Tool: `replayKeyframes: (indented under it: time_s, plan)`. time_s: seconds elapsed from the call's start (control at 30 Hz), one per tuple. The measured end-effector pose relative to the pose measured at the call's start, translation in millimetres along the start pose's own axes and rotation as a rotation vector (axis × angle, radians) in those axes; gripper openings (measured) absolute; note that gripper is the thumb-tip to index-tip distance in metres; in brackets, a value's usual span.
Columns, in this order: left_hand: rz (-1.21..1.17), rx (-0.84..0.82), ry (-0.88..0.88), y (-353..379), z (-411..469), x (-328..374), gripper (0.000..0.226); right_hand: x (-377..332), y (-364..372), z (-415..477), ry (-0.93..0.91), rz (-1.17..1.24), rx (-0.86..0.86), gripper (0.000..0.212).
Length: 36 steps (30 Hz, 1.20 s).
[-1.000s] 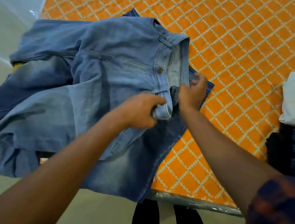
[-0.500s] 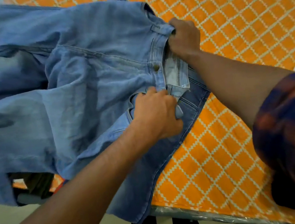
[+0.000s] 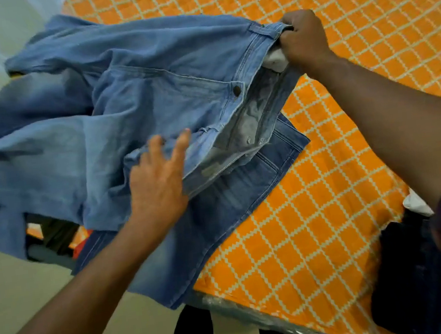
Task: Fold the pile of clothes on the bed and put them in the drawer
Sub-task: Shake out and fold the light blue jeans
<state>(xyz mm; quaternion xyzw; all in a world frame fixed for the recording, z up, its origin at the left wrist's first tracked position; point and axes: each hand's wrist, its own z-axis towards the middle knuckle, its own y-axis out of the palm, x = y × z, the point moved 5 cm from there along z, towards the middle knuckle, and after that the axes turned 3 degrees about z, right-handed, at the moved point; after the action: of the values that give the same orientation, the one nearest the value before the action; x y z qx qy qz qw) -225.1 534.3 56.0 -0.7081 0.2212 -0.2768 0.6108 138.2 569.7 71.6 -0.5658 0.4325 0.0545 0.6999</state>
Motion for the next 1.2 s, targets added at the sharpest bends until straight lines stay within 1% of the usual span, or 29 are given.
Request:
replayKeyframes:
  time_s: [0.03, 0.07, 0.17, 0.2, 0.23, 0.3, 0.37, 0.4, 0.43, 0.5, 0.53, 0.6, 0.63, 0.67, 0.7, 0.73, 0.77, 0.8, 0.83, 0.87, 0.9, 0.97, 1.07, 1.1, 1.13, 1.2]
  plan:
    - [-0.066, 0.063, -0.078, 0, -6, -14, 0.097, -1, -2, -2, 0.005, 0.013, 0.003, 0.029]
    - [-0.157, 0.140, -0.209, -3, -24, -26, 0.092, -9, -5, -9, -0.015, 0.023, 0.007, 0.031]
    - [-0.490, 0.422, -0.586, -16, -77, -47, 0.061, -27, -21, -35, -0.082, 0.053, 0.030, 0.029]
    - [-0.535, 0.475, -0.675, -21, -93, -48, 0.051, -35, -29, -45, -0.108, 0.078, 0.053, 0.031]
    - [-0.560, 0.519, -0.725, -27, -107, -48, 0.044, -42, -37, -56, -0.116, 0.120, 0.082, 0.033]
    - [-0.556, 0.625, -0.828, -43, -140, -54, 0.037, -61, -49, -81, -0.137, 0.240, 0.151, 0.033]
    - [-0.477, 0.733, -0.853, -63, -170, -62, 0.033, -66, -53, -112, -0.116, 0.355, 0.252, 0.031]
    - [-0.404, 0.812, -0.852, -88, -196, -66, 0.031, -77, -59, -134, -0.101, 0.423, 0.296, 0.030]
    - [-0.345, 0.862, -0.812, -97, -206, -73, 0.031, -65, -54, -155, -0.057, 0.448, 0.349, 0.029]
    - [-0.274, 0.995, -0.766, -129, -247, -83, 0.037, -62, -54, -197, -0.038, 0.486, 0.448, 0.028]
    - [-0.263, 1.031, -0.774, -141, -274, -85, 0.044, -63, -50, -219, -0.026, 0.515, 0.460, 0.030]
    - [-0.271, 1.016, -0.814, -132, -321, -81, 0.058, -60, -34, -256, 0.057, 0.603, 0.439, 0.034]
    - [-0.326, 0.993, -0.880, -115, -340, -76, 0.056, -55, -19, -269, 0.125, 0.635, 0.415, 0.033]
    - [-0.403, 0.948, -1.011, -87, -355, -75, 0.050, -51, -4, -280, 0.196, 0.673, 0.359, 0.032]
    - [-0.498, 0.890, -1.215, -54, -376, -72, 0.046, -42, 18, -294, 0.265, 0.707, 0.274, 0.032]
    - [-0.650, 0.819, -1.423, -20, -387, -67, 0.042, -29, 40, -300, 0.322, 0.714, 0.179, 0.035]
    - [-0.869, 0.776, -1.600, 11, -394, -58, 0.035, -12, 61, -305, 0.350, 0.696, 0.094, 0.035]
    - [-1.102, 0.767, -1.715, 33, -394, -46, 0.025, 4, 77, -307, 0.382, 0.679, 0.023, 0.032]
    - [-1.317, 0.780, -1.754, 44, -385, -37, 0.016, 14, 88, -307, 0.426, 0.670, -0.015, 0.028]
    - [-1.451, 0.808, -1.733, 46, -374, -33, 0.016, 15, 90, -307, 0.484, 0.695, -0.036, 0.025]
    - [-1.528, 0.840, -1.692, 45, -368, -31, 0.018, 6, 88, -310, 0.544, 0.733, -0.039, 0.023]
    - [-1.718, 0.904, -1.615, 31, -354, -31, 0.016, -7, 82, -300, 0.630, 0.850, -0.010, 0.020]
    - [-2.087, 0.962, -1.565, 16, -351, -42, 0.026, -32, 72, -287, 0.653, 0.985, 0.020, 0.017]
    - [-2.198, 1.020, -1.524, 7, -352, -48, 0.026, -43, 68, -287, 0.651, 1.059, 0.029, 0.017]
    - [-2.251, 1.065, -1.483, -5, -353, -54, 0.025, -55, 62, -288, 0.652, 1.124, 0.026, 0.016]
    - [-2.263, 1.162, -1.372, -34, -356, -80, 0.026, -93, 59, -287, 0.678, 1.294, -0.067, 0.019]
